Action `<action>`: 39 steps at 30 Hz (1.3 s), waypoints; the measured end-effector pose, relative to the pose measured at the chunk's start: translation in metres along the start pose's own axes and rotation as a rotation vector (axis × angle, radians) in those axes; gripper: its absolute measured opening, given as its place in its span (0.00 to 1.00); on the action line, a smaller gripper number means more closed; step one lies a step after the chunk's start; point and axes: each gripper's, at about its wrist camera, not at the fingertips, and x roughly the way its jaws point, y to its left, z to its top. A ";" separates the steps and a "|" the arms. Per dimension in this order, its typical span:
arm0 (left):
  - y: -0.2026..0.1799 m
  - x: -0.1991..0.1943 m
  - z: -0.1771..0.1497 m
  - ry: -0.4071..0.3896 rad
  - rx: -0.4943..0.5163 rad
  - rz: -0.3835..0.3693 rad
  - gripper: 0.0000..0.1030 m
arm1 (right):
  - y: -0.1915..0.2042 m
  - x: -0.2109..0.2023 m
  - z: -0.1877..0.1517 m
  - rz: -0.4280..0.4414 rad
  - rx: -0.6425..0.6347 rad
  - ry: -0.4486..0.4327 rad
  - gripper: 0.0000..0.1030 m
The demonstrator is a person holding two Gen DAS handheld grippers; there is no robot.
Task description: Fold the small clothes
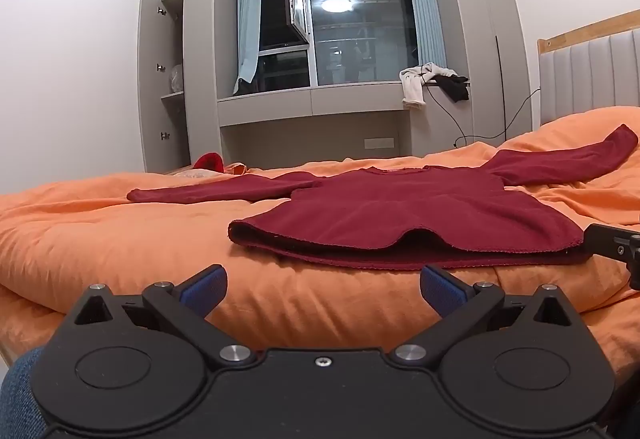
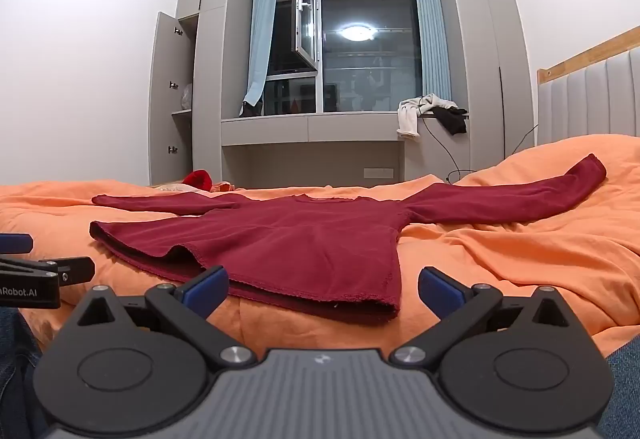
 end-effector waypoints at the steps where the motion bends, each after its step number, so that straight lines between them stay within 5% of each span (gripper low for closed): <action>1: 0.000 0.000 0.000 -0.001 0.000 0.000 1.00 | 0.000 0.000 0.000 0.000 0.000 0.000 1.00; 39: 0.000 0.002 -0.003 0.009 0.000 0.003 1.00 | 0.001 -0.003 0.002 -0.001 0.000 0.005 1.00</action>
